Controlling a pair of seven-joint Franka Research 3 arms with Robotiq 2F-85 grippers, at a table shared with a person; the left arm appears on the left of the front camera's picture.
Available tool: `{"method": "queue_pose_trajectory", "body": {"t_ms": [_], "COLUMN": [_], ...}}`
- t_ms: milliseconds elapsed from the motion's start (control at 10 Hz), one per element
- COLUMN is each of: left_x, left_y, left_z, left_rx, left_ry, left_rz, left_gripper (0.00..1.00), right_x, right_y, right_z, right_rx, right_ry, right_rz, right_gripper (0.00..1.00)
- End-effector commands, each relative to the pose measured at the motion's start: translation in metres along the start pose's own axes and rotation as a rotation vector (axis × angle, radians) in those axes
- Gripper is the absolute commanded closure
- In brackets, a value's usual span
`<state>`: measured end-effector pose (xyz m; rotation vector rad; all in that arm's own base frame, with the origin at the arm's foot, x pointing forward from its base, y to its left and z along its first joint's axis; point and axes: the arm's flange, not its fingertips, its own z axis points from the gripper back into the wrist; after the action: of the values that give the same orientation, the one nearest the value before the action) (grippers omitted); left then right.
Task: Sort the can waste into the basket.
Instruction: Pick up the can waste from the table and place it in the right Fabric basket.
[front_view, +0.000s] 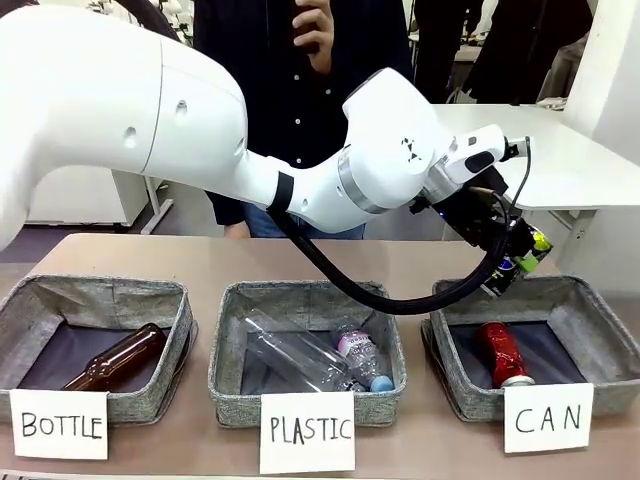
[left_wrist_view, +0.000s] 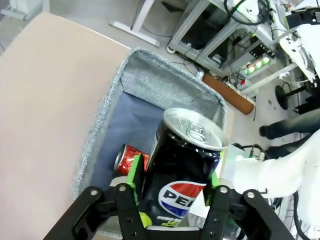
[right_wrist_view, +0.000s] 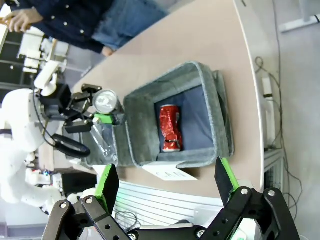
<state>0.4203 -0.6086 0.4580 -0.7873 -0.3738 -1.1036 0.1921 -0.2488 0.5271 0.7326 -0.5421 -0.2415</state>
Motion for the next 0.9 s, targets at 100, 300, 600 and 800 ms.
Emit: {"method": "queue_pose_trajectory", "body": {"t_ms": [100, 300, 600, 800], "left_x": [-0.008, -0.007, -0.017, -0.053], "left_y": [-0.004, -0.003, -0.011, -0.033], "left_z": [0.011, 0.015, 0.045, 0.125], "left_rx": [-0.033, -0.037, -0.062, -0.063], "left_ry": [-0.001, 0.004, 0.015, 0.005], "left_rz": [0.011, 0.019, 0.115, 0.274], "left_gripper": [0.00, 0.00, 0.00, 0.00], "right_x": [-0.002, -0.002, -0.001, 0.001], "right_y": [0.002, 0.002, 0.010, 0.045], "right_z": [0.001, 0.001, -0.005, -0.035], "right_rx": [0.006, 0.006, 0.031, 0.065], "right_ry": [-0.002, -0.002, 0.026, 0.025], "right_rz": [0.018, 0.018, 0.035, 0.090], "right_gripper": [0.00, 0.00, 0.00, 0.00]}}
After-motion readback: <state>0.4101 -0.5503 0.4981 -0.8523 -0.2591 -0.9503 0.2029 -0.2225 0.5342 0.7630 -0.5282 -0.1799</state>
